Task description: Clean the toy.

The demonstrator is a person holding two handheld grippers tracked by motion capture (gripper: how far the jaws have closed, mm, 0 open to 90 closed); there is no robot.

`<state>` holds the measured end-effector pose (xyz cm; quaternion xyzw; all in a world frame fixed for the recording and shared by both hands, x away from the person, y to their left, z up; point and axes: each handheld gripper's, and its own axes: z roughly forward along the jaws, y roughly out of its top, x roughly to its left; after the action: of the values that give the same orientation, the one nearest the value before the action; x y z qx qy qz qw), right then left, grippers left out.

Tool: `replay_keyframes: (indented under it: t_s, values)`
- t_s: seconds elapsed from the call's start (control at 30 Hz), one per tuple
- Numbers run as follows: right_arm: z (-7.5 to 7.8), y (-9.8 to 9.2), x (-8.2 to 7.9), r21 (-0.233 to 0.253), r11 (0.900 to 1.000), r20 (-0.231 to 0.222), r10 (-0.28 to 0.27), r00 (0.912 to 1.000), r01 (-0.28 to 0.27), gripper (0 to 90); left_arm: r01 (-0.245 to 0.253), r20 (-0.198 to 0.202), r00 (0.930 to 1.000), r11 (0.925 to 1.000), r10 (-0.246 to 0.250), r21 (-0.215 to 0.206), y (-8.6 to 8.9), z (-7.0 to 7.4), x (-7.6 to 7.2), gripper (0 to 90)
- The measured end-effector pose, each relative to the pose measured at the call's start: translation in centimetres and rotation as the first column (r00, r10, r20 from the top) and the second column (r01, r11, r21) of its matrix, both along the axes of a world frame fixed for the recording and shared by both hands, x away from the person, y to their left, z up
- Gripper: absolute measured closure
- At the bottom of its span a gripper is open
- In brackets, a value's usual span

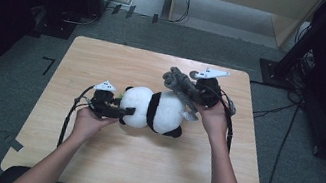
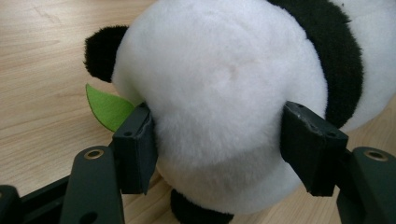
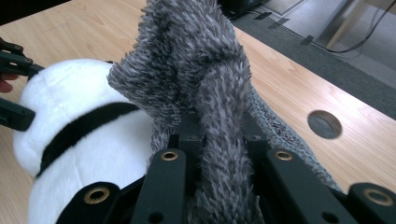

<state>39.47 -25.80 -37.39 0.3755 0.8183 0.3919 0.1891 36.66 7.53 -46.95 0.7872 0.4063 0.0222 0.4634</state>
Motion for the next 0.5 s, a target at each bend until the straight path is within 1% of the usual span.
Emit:
replay_keyframes:
  t_s: [0.1,0.13,0.23,0.3,0.4,0.43,0.5]
  values:
    - [0.2,1.1,0.4,0.002,1.0,-0.001,0.026,0.9997,-0.026,77.6,0.0,-0.001,1.0,1.0,0.0,0.003,0.0,0.0,-0.2,33.5]
    - [0.2,1.5,0.4,0.004,0.999,0.008,0.035,0.9993,-0.035,77.6,0.001,0.0,1.0,1.0,-0.001,0.003,0.0,0.0,-0.2,33.6]
    - [0.5,2.6,0.7,-0.005,0.998,0.002,0.058,0.9983,-0.058,77.6,-0.006,0.004,1.0,1.0,0.006,-0.001,0.0,0.0,-0.3,33.4]
    - [0.6,3.3,0.9,0.004,0.997,0.006,0.074,0.9972,-0.074,77.6,-0.009,0.006,0.9999,1.0,0.009,-0.002,0.0,-0.1,-0.3,33.2]
    - [0.6,4.5,1.2,0.01,0.995,0.007,0.097,0.9953,-0.097,77.6,-0.017,0.011,0.9998,0.9998,0.017,-0.005,0.0,-0.1,-0.3,32.0]
    - [0.4,5.2,1.4,0.009,0.994,0.005,0.112,0.9937,-0.112,77.5,-0.019,0.012,0.9997,0.9998,0.02,-0.005,0.0,-0.1,-0.3,31.1]
    - [0.2,6.3,1.5,-0.015,0.991,-0.007,0.133,0.991,-0.133,77.5,-0.026,0.017,0.9995,0.9997,0.026,-0.002,-0.1,-0.1,-0.3,30.4]
